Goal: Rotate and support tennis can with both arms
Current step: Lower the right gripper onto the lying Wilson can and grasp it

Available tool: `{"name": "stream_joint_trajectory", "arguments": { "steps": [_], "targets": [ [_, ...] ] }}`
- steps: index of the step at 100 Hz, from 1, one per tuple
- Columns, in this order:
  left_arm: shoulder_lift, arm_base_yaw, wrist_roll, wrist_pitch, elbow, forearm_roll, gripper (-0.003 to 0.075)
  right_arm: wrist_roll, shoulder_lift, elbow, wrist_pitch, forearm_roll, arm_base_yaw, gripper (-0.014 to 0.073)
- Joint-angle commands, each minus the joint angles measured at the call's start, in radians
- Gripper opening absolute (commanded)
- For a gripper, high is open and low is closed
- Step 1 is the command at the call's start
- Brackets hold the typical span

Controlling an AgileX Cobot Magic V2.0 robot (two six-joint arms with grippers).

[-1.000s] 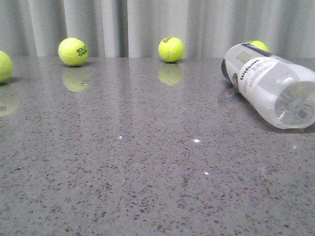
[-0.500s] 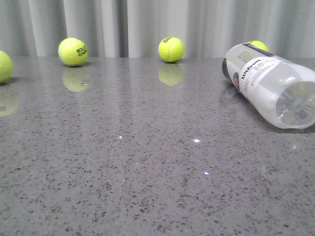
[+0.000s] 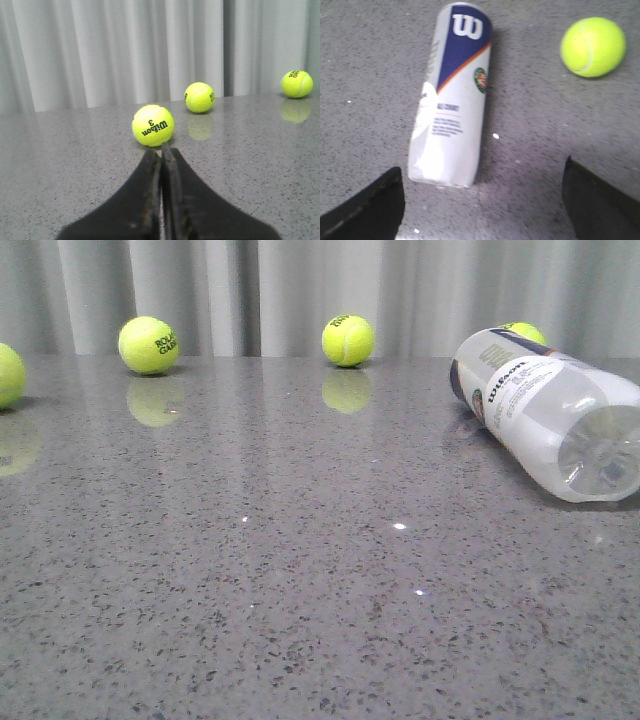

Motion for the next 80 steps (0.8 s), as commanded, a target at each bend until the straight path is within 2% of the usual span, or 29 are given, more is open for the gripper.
{"name": "stream_joint_trajectory", "arguments": {
  "steps": [1,48,80],
  "targets": [
    [-0.038,0.002,-0.008,-0.074,0.046,-0.007,-0.0021,-0.05,0.068,-0.063,-0.074,0.072,0.001,0.0633],
    [-0.038,0.002,-0.008,-0.074,0.046,-0.007,-0.0021,-0.084,0.438,-0.217,-0.181,0.083,0.13,0.0633],
    [-0.038,0.002,-0.008,-0.074,0.046,-0.007,-0.0021,-0.084,0.615,-0.235,-0.25,0.074,0.149,0.0633]
  ]
}}
